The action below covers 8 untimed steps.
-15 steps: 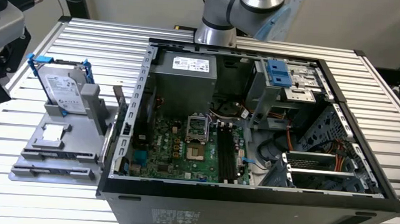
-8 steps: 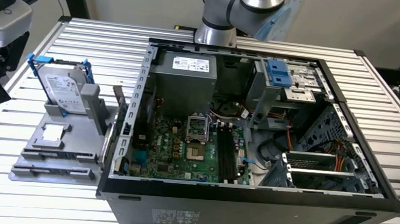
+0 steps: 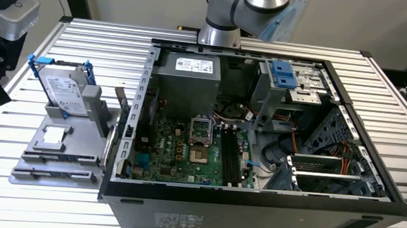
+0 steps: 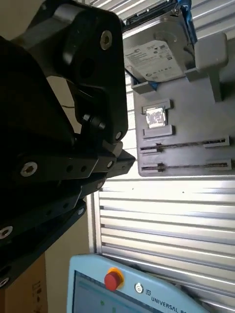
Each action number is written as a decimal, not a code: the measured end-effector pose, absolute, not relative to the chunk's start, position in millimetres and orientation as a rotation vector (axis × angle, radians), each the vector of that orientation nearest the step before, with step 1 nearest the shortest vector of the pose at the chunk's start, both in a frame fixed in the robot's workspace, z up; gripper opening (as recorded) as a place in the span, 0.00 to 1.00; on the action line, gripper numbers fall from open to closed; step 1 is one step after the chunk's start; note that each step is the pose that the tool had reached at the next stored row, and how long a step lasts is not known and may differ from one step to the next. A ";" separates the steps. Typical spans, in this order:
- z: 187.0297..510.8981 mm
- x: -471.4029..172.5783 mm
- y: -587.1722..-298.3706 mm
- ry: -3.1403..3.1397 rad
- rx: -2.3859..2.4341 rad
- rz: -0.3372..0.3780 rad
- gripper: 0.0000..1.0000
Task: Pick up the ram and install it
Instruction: 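Pick up the ram and move it above insertion slot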
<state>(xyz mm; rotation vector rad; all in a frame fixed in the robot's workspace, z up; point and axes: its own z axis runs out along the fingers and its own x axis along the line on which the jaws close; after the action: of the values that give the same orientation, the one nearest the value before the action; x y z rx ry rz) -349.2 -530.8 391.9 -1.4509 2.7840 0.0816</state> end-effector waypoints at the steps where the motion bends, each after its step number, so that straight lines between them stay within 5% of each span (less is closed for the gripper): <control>1: 391.9 -349.2 -530.7 2.768 -1.476 0.080 0.00; 8: 391.9 -349.3 -530.7 2.664 -1.645 0.072 0.00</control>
<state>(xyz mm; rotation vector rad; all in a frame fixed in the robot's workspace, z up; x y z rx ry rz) -349.3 -530.7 391.9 -1.6453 2.6643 0.0719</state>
